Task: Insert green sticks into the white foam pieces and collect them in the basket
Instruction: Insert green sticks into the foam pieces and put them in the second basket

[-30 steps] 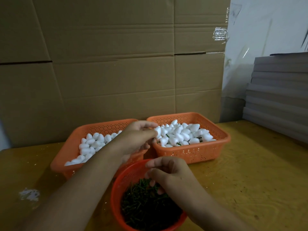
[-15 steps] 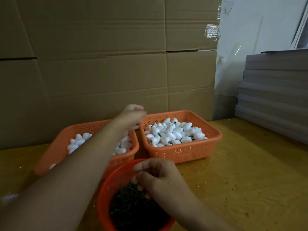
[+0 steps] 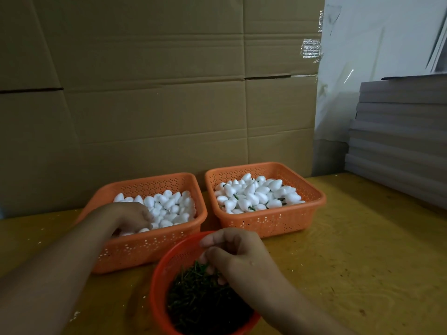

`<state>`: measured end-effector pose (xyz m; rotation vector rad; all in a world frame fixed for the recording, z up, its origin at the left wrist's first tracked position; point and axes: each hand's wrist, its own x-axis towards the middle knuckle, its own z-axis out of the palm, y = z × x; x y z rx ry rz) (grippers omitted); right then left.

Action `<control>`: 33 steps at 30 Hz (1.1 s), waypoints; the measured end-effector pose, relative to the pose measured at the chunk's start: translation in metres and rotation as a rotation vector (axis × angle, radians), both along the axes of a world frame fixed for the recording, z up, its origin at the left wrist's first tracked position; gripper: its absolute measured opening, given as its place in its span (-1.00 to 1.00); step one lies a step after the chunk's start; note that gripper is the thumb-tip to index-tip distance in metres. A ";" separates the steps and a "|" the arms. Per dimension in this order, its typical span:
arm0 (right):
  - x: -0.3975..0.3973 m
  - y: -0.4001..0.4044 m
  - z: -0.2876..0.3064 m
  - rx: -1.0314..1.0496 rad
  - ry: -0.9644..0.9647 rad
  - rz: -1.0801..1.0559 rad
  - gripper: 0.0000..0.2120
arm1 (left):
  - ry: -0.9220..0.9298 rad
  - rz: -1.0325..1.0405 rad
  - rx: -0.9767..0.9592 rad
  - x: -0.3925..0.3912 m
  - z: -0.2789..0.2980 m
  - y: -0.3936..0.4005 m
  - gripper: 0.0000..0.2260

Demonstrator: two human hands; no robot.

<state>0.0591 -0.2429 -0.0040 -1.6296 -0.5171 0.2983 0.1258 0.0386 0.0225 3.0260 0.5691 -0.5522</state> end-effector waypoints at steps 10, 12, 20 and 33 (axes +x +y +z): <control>0.003 -0.002 -0.001 0.000 -0.019 -0.004 -0.83 | -0.711 -0.006 -0.415 -0.011 0.008 -0.005 -0.85; 0.003 -0.003 0.000 -0.006 -0.025 -0.002 -0.83 | -0.897 -0.048 -0.519 -0.026 0.013 -0.022 -0.83; 0.004 -0.003 -0.002 -0.026 -0.062 -0.011 -0.89 | -1.051 -0.318 -0.622 -0.082 0.002 -0.077 -0.76; 0.007 -0.005 -0.006 -0.165 -0.222 -0.039 -0.86 | -1.030 -0.329 -0.620 -0.087 -0.013 -0.091 -0.69</control>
